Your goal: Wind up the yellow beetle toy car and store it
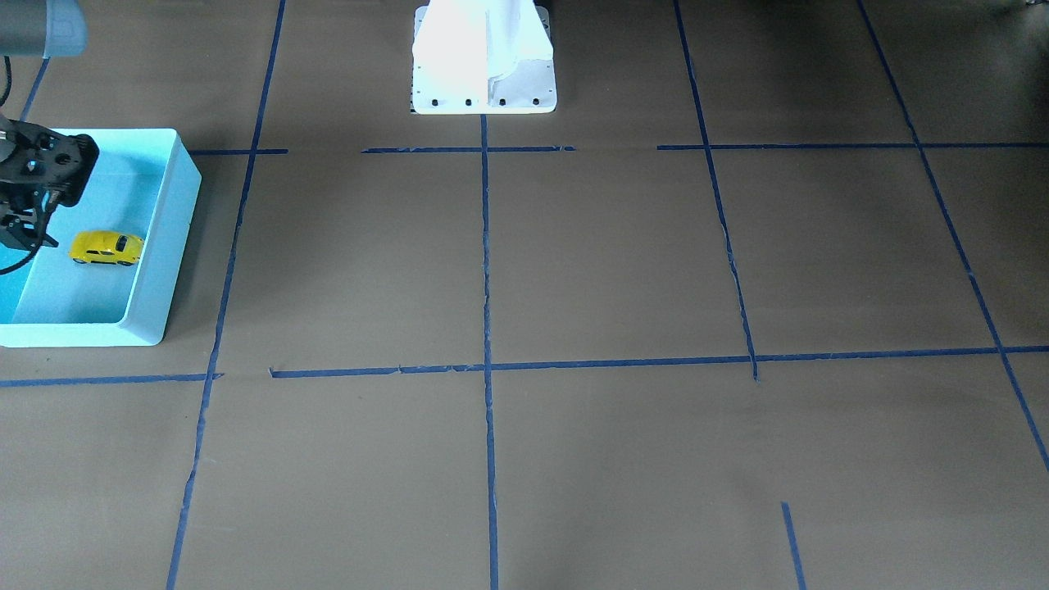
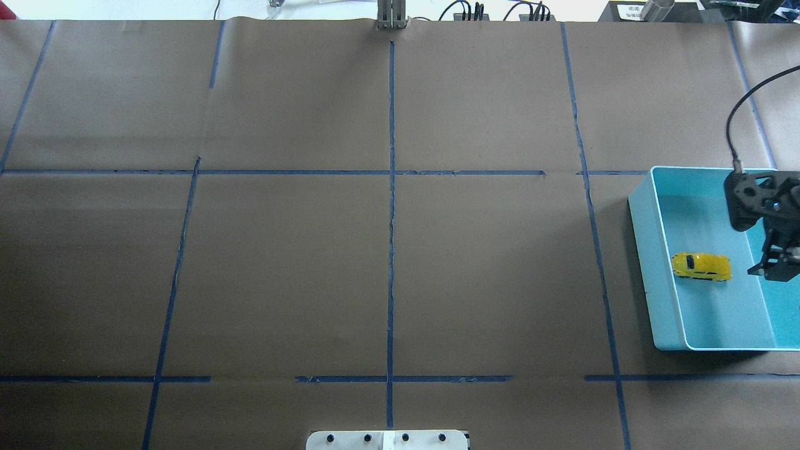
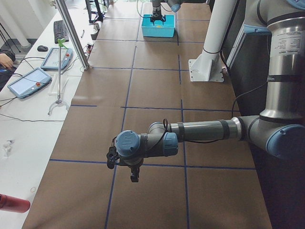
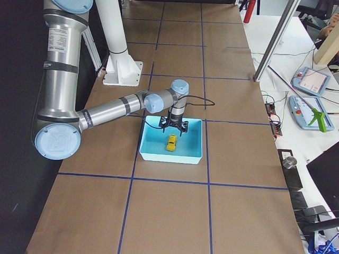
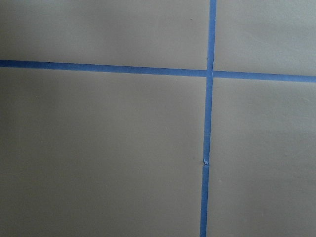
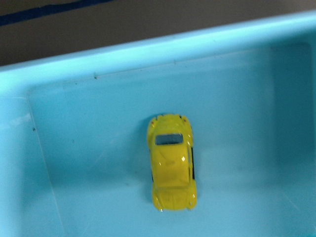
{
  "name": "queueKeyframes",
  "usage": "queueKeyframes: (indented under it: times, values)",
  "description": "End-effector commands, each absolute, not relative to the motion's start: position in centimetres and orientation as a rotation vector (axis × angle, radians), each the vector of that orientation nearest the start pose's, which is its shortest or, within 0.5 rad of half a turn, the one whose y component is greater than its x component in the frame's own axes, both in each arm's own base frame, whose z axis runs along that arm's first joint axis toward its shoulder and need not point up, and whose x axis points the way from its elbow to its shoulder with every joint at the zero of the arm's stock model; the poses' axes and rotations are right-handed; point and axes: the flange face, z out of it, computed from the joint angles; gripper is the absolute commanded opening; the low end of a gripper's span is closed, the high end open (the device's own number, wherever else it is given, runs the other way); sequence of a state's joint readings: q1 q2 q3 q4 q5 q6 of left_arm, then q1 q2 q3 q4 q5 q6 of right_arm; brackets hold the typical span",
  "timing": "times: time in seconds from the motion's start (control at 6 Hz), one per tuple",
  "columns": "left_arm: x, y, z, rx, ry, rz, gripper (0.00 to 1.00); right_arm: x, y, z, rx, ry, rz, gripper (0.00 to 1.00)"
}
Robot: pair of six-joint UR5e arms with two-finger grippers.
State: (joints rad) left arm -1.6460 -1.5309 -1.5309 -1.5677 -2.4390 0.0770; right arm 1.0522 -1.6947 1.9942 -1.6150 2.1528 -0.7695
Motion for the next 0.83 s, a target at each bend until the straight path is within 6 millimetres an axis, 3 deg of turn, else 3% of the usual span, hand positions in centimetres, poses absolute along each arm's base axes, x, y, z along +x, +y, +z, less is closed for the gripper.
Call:
queueKeyframes:
  times: [0.0, 0.17, 0.33, 0.5, 0.67]
  values:
    - [-9.2, -46.2, 69.1, -0.011, 0.871, -0.033, 1.0, -2.8, -43.9, 53.8, 0.2, -0.701, -0.951, 1.0]
    - [-9.2, -46.2, 69.2, -0.014, 0.871, -0.034, 1.0, 2.4, -44.6, 56.3, 0.125, -0.742, -0.761, 1.0]
    - [-9.2, -46.2, 69.2, -0.014, 0.871, -0.034, 1.0, 5.6, -44.7, 59.2, 0.042, -0.822, -0.48, 1.0]
    - [-9.2, -46.2, 69.2, -0.014, 0.871, -0.034, 1.0, 6.7, -45.0, 60.7, -0.072, -0.831, -0.235, 1.0]
    - [-9.2, -46.2, 69.3, -0.015, 0.871, -0.035, 1.0, 7.1, -45.3, 60.8, -0.132, -0.812, -0.082, 1.0]
